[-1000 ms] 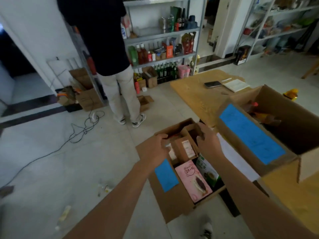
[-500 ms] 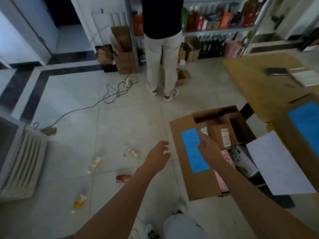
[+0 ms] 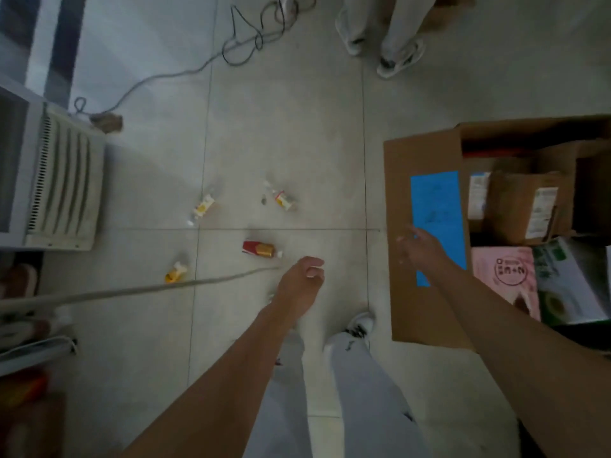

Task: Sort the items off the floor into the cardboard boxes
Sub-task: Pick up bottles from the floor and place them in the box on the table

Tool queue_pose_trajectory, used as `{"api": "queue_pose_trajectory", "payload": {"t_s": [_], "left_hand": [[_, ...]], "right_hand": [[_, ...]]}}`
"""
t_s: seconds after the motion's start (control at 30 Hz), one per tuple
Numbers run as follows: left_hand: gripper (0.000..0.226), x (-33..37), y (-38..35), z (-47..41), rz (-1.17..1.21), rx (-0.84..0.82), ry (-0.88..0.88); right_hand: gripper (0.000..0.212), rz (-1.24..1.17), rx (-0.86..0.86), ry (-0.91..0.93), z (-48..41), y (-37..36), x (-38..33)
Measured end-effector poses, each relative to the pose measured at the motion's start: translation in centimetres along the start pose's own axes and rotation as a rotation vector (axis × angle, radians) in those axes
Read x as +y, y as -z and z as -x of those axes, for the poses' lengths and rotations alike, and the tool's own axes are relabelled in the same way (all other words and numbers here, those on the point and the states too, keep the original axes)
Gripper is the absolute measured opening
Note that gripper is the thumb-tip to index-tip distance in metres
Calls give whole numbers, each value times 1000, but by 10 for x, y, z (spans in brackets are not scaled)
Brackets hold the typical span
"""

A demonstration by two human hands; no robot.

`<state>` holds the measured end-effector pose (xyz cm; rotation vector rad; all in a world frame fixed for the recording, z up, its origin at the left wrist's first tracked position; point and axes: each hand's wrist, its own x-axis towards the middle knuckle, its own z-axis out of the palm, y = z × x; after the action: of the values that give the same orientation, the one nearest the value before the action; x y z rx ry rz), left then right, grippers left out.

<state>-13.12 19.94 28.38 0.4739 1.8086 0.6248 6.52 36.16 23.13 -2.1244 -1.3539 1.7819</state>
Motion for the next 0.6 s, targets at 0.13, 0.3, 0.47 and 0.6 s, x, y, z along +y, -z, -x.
{"api": "queue_pose_trajectory", "payload": {"t_s": [0.13,0.3,0.47,0.6], "left_hand": [[31,-61,-34,-81,-129,-69,-1],[30,-132,-76,-165,-164,-129,-3],[30,-179,-110,-218,-125,-190,0],[34,-206,-130,-263,-186,-187,-70]], "right_hand": [[51,-28,32,-30,-80,-37,40],[50,37,-4,-74,-172,-74,109],[53,177,62,-112,-247,-101,169],[60,311,234,-176,-303,-120,204]]}}
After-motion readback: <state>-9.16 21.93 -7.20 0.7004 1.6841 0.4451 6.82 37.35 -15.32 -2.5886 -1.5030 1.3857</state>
